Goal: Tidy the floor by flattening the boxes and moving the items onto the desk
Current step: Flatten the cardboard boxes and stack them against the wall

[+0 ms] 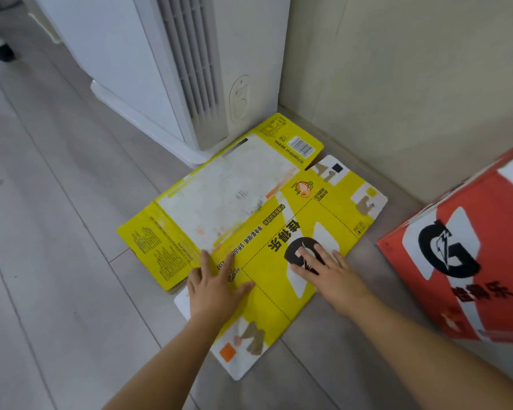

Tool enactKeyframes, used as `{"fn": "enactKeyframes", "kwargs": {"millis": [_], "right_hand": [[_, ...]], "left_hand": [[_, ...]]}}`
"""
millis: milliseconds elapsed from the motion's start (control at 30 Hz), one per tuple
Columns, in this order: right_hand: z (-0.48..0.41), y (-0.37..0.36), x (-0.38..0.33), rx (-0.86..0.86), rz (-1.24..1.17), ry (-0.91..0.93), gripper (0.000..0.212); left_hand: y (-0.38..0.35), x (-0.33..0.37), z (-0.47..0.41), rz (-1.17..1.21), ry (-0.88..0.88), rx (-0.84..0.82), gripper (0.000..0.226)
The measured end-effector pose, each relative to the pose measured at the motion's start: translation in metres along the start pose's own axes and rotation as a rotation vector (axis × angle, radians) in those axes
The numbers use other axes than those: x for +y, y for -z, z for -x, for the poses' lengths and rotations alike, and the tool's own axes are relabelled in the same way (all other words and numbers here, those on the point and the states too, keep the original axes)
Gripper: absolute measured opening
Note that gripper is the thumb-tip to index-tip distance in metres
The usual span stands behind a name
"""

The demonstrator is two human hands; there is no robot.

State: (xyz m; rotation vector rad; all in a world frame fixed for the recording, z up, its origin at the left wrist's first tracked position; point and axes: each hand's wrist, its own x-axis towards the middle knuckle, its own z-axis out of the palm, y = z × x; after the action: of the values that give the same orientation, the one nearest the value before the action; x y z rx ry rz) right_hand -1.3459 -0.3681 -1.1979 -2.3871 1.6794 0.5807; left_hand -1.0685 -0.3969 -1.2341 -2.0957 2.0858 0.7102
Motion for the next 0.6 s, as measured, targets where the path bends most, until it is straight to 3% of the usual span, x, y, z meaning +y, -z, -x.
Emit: {"fn": "enactKeyframes", "kwargs": {"millis": [200,400,600], "right_hand": [[0.002,0.001,0.000,-0.096,-0.082,-0.022,0.074],[-0.002,-0.016,-0.024,-0.121,-0.218,-0.118,0.085],[-0.004,-0.004,-0.025,-0.232,-0.325,-0.148,0.082]], "left_hand": [[0.002,0.036,-0.028,0.022,-0.118,-0.073,0.077],[0.006,0.045,-0.046,-0.144,-0.159,-0.092,0.082],[0.023,0.047,-0.060,-0.122,-0.191,-0.251,0.086]]}}
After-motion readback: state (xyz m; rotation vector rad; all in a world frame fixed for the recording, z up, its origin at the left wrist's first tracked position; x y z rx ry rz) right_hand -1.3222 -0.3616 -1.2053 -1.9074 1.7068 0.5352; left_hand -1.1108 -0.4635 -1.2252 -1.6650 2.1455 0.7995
